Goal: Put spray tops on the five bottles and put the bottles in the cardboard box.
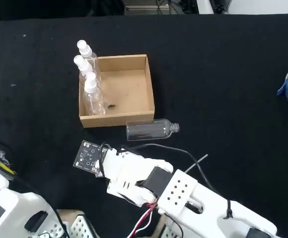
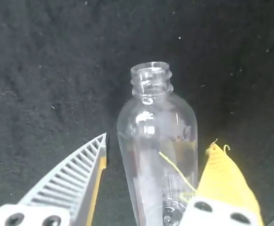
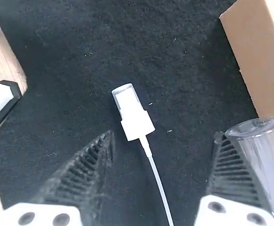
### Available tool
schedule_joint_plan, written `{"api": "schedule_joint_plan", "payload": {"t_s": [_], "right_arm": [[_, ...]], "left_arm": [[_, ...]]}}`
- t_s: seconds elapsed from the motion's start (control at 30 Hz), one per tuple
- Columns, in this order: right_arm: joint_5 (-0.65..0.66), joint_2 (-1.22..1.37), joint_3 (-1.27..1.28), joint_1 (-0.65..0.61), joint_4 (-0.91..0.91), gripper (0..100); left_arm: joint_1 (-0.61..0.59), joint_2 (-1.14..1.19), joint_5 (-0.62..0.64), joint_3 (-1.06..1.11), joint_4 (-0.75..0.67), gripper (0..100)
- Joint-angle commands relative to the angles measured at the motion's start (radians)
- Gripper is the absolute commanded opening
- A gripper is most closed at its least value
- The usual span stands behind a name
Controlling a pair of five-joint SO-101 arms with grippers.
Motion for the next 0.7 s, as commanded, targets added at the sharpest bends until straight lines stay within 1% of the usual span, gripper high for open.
{"api": "schedule_joint_plan", "payload": {"t_s": [0.0, 0.07, 0.1, 0.13, 0.2, 0.27, 0.33, 0.47, 0.53, 0.67], "right_arm": [[0.006, -0.027, -0.007, 0.025, -0.029, 29.7], [0.000, -0.027, -0.007, 0.025, -0.028, 29.7], [0.000, -0.027, -0.010, 0.025, -0.025, 29.7], [0.000, -0.027, -0.010, 0.025, -0.023, 29.7], [0.006, -0.025, -0.010, 0.025, -0.023, 29.6], [0.006, -0.025, -0.010, 0.025, -0.021, 29.6], [0.006, -0.025, -0.010, 0.025, -0.021, 29.6], [0.002, -0.025, -0.013, 0.025, -0.021, 29.6], [0.000, -0.024, -0.015, 0.015, -0.021, 29.6], [0.002, 0.013, -0.068, -0.069, 0.038, 29.6]], "left_arm": [[-0.010, -0.048, -0.012, 0.010, -0.052, 20], [-0.010, -0.046, -0.011, 0.024, -0.077, 20], [-0.010, -0.046, -0.011, 0.035, -0.081, 18], [-0.008, -0.051, -0.011, 0.045, -0.083, 14], [-0.005, -0.057, -0.009, 0.058, -0.081, 2], [-0.002, -0.057, 0.011, 0.059, -0.077, 5], [0.001, -0.058, 0.049, 0.045, -0.077, 2], [0.004, -0.071, 0.095, -0.002, -0.071, 3], [-0.002, -0.110, 0.107, -0.025, -0.026, 3], [-0.004, -0.242, 0.112, -0.033, 0.069, 3]]}}
